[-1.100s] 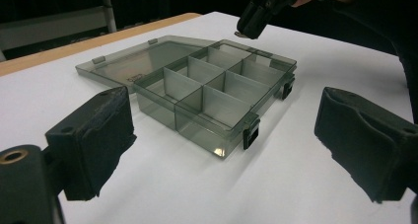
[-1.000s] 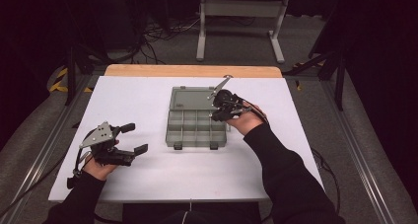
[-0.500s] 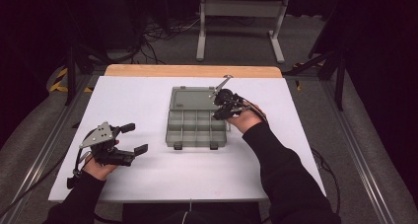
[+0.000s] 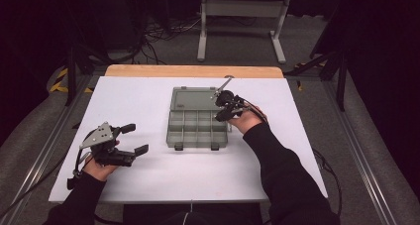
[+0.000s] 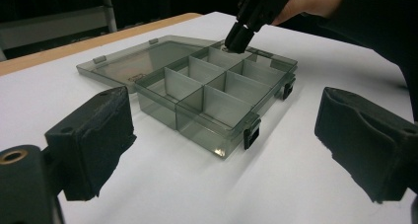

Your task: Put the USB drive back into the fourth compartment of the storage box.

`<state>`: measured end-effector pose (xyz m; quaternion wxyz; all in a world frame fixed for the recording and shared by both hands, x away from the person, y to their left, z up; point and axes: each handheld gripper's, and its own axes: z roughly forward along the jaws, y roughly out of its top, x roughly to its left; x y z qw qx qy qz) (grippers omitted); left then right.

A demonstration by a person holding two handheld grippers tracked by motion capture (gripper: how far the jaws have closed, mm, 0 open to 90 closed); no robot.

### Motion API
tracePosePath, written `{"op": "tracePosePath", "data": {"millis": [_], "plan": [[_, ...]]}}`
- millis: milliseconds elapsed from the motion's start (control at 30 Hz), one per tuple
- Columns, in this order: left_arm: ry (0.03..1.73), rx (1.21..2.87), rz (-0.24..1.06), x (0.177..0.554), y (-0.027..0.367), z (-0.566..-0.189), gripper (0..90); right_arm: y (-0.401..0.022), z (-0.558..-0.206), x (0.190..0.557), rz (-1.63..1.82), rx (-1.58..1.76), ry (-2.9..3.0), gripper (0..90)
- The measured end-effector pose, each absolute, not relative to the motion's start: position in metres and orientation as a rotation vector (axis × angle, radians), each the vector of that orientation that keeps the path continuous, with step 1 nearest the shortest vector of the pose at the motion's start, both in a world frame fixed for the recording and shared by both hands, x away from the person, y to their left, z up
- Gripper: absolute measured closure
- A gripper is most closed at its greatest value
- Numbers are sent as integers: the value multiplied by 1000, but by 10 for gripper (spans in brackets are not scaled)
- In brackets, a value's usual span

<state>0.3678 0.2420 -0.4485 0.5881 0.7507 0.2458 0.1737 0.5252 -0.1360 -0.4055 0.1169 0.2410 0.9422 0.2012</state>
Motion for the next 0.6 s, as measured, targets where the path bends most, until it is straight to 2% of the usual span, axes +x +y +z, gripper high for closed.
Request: {"op": "tracePosePath", "data": {"millis": [600], "plan": [[572, 1748, 402, 368, 242, -449, 85, -133, -415, 528, 557, 708, 2793, 786]]}}
